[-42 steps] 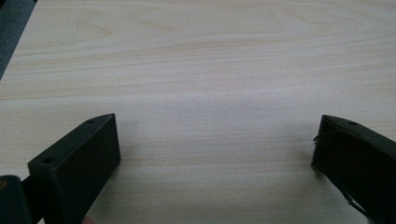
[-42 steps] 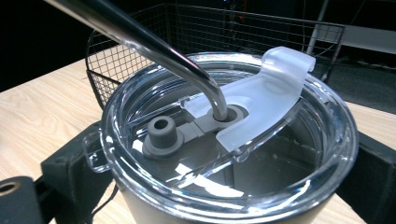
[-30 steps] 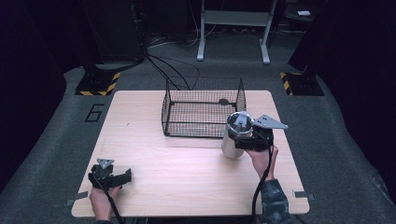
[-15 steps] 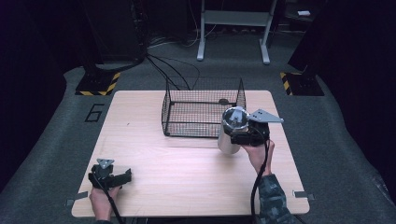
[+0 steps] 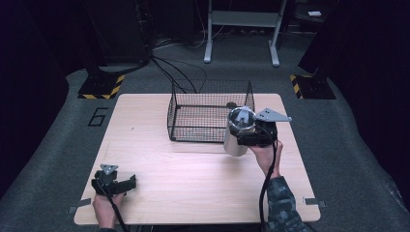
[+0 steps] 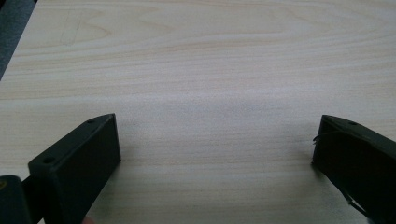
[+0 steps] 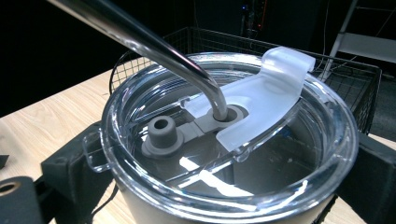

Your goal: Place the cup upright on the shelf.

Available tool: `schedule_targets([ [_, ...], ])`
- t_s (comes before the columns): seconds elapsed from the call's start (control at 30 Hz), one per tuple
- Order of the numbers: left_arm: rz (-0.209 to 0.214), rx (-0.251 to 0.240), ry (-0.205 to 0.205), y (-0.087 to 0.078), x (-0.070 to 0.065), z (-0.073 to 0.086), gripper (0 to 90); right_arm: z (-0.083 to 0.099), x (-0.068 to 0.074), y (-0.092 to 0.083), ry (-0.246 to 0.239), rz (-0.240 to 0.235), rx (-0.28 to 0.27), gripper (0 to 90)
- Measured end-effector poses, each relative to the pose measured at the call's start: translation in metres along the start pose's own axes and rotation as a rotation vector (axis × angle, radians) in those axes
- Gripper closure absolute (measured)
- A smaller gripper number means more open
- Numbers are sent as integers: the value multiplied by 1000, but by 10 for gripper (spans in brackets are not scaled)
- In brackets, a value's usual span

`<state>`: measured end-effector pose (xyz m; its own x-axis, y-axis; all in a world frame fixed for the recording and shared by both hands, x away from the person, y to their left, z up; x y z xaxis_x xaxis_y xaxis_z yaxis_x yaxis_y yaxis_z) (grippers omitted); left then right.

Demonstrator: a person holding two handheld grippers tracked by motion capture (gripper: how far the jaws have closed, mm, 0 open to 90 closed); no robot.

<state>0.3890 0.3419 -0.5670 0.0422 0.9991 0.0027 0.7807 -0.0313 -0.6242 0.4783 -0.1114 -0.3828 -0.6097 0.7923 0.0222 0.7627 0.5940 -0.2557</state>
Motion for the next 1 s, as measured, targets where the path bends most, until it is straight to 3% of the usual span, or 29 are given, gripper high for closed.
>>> schedule_targets([
  [1.0,0,0,0,0,0,0,6,-48,-4,10,-22,-21,-11,36],
])
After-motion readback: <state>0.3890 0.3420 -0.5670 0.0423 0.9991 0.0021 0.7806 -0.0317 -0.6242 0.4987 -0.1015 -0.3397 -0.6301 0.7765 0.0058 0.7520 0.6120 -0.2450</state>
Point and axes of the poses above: each handheld gripper's, and its own axes: y roughly forward along the jaws, z roughly out of its underside, x roughly to its left, the point moved 5 cm from there along y, roughly forward along the jaws, and after that the axes turned 5 degrees about -x, right-handed, at the moved point
